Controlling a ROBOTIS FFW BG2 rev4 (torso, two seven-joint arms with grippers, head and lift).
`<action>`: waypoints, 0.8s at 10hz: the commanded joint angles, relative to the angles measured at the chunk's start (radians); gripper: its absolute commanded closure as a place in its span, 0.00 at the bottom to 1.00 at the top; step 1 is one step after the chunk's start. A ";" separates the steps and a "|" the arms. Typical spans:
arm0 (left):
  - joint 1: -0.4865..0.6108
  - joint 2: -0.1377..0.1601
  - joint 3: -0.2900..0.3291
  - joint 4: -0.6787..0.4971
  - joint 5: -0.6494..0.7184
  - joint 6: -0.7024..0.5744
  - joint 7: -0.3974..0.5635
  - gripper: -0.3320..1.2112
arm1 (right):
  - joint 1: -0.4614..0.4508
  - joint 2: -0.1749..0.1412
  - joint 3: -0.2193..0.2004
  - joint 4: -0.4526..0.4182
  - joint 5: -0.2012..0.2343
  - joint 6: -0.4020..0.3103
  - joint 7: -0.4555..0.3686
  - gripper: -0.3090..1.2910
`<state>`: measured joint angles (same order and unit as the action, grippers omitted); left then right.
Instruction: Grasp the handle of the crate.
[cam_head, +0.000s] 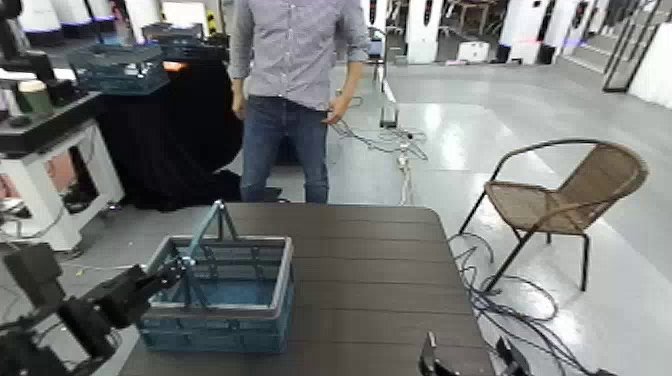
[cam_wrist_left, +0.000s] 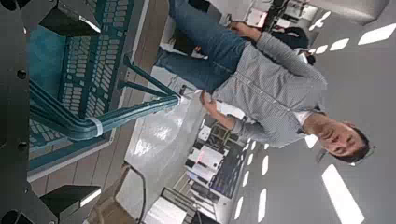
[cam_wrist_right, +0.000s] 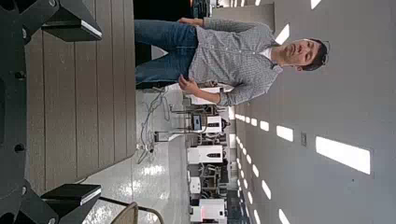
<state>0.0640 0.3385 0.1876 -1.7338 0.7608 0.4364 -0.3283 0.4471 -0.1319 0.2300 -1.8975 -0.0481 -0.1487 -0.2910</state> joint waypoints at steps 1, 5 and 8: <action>-0.070 0.051 0.016 0.079 0.081 0.116 -0.028 0.28 | -0.001 0.000 0.000 0.000 -0.003 0.001 0.000 0.29; -0.210 0.134 -0.016 0.254 0.181 0.205 -0.115 0.28 | -0.005 -0.002 0.003 0.000 -0.003 0.006 0.001 0.29; -0.311 0.186 -0.059 0.376 0.218 0.294 -0.158 0.28 | -0.005 -0.002 0.005 0.000 -0.006 0.008 0.001 0.29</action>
<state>-0.2247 0.5127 0.1404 -1.3853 0.9652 0.7112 -0.4854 0.4417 -0.1334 0.2347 -1.8975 -0.0523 -0.1411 -0.2899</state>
